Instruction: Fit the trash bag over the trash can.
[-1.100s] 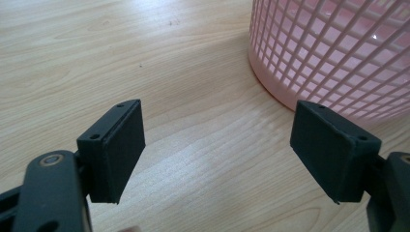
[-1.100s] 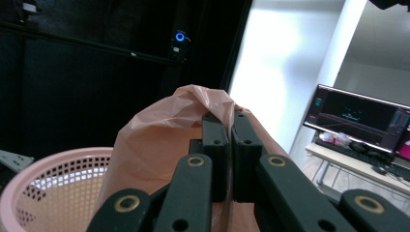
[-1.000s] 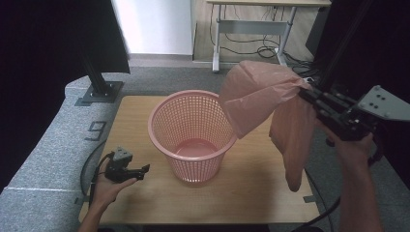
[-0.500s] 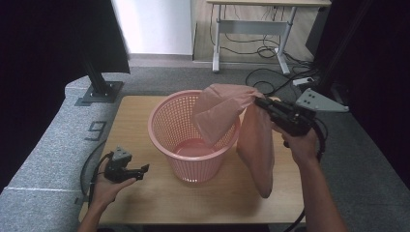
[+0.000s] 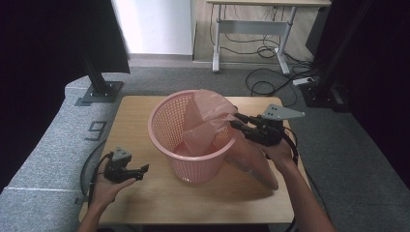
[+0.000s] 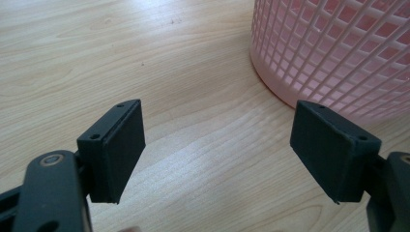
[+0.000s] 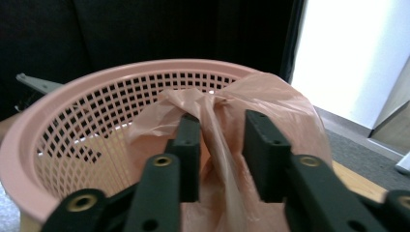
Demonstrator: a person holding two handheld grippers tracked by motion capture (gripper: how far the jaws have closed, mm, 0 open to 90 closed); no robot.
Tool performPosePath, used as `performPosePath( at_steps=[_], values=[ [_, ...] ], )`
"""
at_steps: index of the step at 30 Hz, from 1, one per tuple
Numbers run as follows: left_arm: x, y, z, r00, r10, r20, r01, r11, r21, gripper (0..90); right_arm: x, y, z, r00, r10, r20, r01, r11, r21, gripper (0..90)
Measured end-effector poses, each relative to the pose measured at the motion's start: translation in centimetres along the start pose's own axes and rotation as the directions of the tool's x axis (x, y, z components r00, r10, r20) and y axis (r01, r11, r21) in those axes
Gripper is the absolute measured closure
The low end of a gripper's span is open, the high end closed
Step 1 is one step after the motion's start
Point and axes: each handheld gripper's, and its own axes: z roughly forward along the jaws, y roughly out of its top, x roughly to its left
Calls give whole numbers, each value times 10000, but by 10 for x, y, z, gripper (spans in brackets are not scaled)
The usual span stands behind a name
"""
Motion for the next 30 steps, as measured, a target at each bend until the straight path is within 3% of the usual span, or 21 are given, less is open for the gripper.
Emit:
performPosePath(
  at_steps=[2, 5, 8, 11, 15, 21, 23, 27, 28, 30],
  values=[
    [0, 0, 0, 10000, 35, -9, -35, 10000, 21, 197, 0, -5, -6, 9996, 167, 228, -164, 9997, -153, 500],
    [-1, 0, 0, 10000, 69, 1, -69, 10000, 38, 197, 0, -13, -19, 9982, 391, 447, -380, 9989, -263, 393],
    [-1, 0, 0, 10000, 68, -18, -68, 10000, 31, 196, -2, -26, -35, 9961, 552, 693, -533, 9982, -286, 362],
    [-2, 1, 0, 10000, 38, -37, -38, 10000, -3, 196, -12, -49, -54, 9898, 1054, 961, -1031, 9943, -287, 327],
    [-2, 1, 1, 10000, 60, -50, -60, 10000, 39, 197, -18, -66, -65, 9833, 1498, 1032, -1479, 9887, -264, 313],
    [-1, 0, 0, 10000, 10, -19, -10, 10000, 7, 197, -18, -87, -81, 9850, 1318, 1111, -1325, 9912, -5, 295],
    [0, 1, 0, 10000, 1, -28, -1, 10000, 16, 197, -19, -95, -85, 9814, 1236, 1470, -1293, 9911, 301, 292],
    [-1, 1, -1, 10000, 10, -30, -10, 10000, -17, 197, -26, -112, -89, 9713, 1635, 1725, -1744, 9834, 499, 292],
    [-1, 1, -1, 10000, -3, -28, 3, 10000, -26, 197, -29, -120, -89, 9656, 1695, 1974, -1863, 9800, 698, 292],
    [0, 1, -1, 10000, -49, -22, 49, 10000, -26, 197, -31, -124, -88, 9633, 1750, 2035, -1943, 9778, 790, 294]
  ],
)
